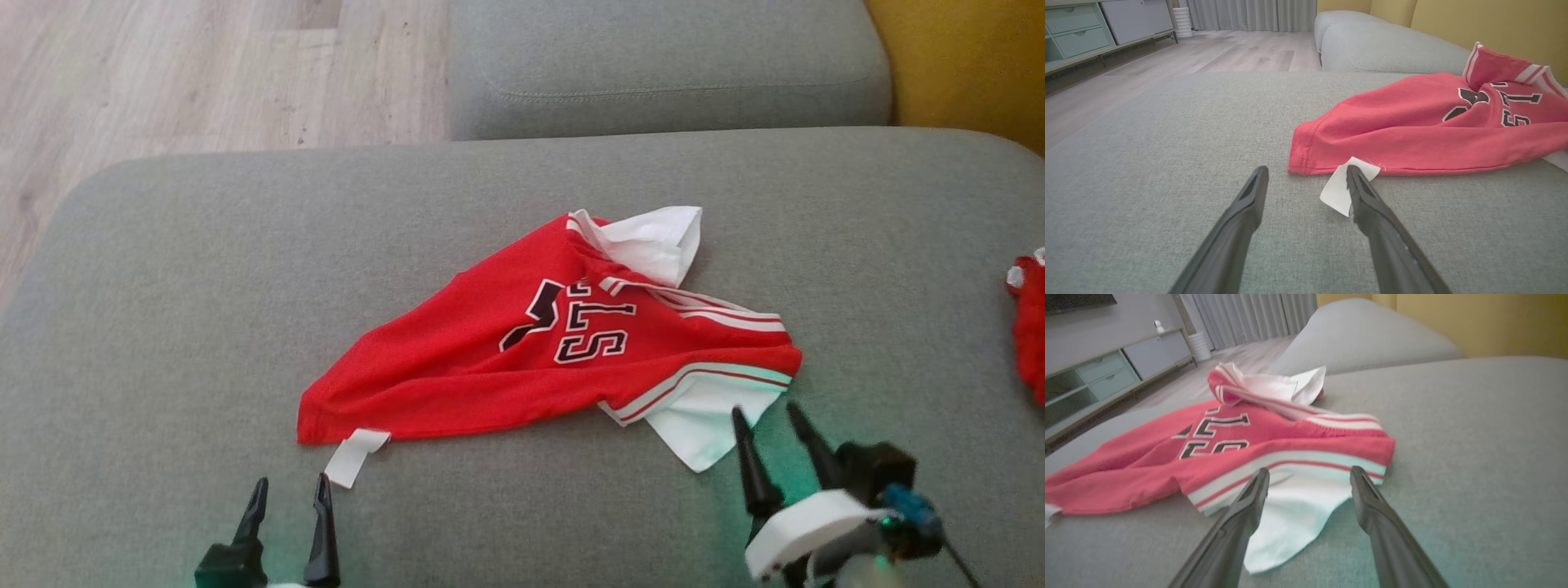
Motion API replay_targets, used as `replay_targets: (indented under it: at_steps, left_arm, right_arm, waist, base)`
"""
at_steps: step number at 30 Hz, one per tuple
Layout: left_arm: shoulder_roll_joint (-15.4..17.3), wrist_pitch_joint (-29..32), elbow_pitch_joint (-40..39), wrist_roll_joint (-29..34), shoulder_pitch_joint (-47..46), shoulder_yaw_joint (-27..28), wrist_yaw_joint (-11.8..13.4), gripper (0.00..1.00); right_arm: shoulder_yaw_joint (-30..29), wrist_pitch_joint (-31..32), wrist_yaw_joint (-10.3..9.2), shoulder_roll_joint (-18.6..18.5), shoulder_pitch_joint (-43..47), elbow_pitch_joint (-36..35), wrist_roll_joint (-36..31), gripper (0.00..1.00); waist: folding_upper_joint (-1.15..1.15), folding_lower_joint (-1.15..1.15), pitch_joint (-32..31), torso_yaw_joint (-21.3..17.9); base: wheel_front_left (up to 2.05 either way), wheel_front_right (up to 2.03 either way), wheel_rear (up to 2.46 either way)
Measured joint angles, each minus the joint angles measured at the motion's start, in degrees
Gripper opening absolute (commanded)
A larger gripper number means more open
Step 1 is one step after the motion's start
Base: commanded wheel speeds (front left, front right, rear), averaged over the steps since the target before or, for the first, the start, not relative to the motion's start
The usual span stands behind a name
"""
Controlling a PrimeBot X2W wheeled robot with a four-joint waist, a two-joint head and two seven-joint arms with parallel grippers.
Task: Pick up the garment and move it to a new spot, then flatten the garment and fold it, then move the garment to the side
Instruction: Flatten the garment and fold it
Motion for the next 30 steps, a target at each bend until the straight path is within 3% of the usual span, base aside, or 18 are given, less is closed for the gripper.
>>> replay_targets:
  at_steps: [14,30]
  left_arm:
    - [0.0,0.0,0.5,-1.0,0.0,-1.8,-0.7,1.00]
    - [0.0,0.0,1.1,-1.0,-0.4,-1.9,-1.2,1.00]
  right_arm:
    - [5.6,-0.1,0.00,0.0,-2.3,13.6,8.0,1.00]
    - [13.3,-0.5,0.00,-0.3,-6.2,15.6,15.8,1.00]
  waist:
    - [0.00,0.00,1.5,2.7]
    - [0.00,0.00,3.1,3.8]
  base:
    - [0.00,0.00,0.00]
    - [0.00,0.00,0.00]
